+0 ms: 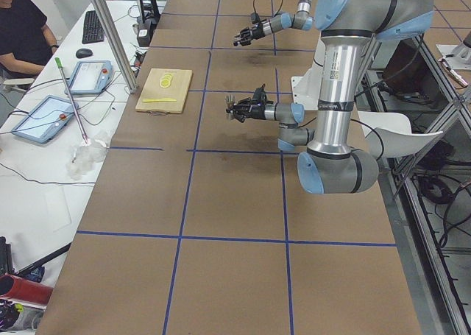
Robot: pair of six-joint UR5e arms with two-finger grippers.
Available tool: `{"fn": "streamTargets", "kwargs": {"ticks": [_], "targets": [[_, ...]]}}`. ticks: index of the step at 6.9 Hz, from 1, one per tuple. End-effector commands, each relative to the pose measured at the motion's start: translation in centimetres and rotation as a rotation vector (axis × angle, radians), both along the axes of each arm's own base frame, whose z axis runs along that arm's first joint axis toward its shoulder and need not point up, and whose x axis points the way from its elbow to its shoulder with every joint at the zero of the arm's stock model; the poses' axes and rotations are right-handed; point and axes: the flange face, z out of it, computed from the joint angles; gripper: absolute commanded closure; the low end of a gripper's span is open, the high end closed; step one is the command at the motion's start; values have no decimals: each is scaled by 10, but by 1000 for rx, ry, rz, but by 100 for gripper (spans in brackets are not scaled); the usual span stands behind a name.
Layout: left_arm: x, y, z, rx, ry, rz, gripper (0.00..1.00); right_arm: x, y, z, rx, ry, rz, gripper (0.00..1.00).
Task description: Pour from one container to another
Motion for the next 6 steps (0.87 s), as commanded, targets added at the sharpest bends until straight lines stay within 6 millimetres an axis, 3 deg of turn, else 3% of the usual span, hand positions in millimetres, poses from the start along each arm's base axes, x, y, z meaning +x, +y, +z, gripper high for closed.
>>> {"fn": "streamTargets", "kwargs": {"ticks": [1, 4, 6], "targets": [[27, 6, -33, 73, -29, 143, 100, -15, 0, -49, 36, -19, -42, 100], [59, 5, -61, 185, -181, 182, 100, -14, 19, -114, 42, -15, -113, 100], [78, 6, -81, 239, -180, 265, 100, -25, 36, -155, 87, -19, -165, 100]]}}
